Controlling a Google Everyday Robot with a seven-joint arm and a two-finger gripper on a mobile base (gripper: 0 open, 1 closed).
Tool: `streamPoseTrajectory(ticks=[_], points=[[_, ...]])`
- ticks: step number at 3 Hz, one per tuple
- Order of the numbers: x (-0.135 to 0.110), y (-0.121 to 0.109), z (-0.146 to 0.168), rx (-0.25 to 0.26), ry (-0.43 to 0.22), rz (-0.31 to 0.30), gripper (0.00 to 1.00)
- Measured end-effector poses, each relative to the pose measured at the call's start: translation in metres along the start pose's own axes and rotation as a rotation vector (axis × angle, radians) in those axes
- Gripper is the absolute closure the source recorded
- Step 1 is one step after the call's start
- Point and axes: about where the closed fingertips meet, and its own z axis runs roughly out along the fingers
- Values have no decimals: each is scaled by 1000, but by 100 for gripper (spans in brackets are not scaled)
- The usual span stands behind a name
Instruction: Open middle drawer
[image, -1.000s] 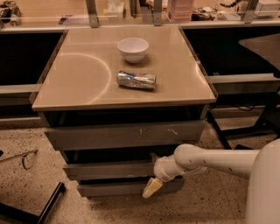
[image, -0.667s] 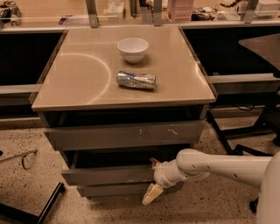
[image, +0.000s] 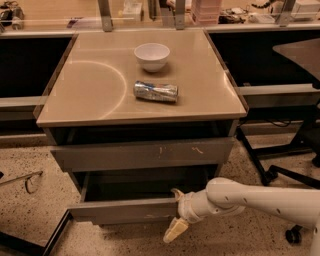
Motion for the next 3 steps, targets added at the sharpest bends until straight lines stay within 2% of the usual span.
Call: streamPoseTrajectory(ticks=[2, 3], points=[[2, 21, 3, -31, 9, 30, 0], [-1, 21, 0, -31, 9, 30, 0]])
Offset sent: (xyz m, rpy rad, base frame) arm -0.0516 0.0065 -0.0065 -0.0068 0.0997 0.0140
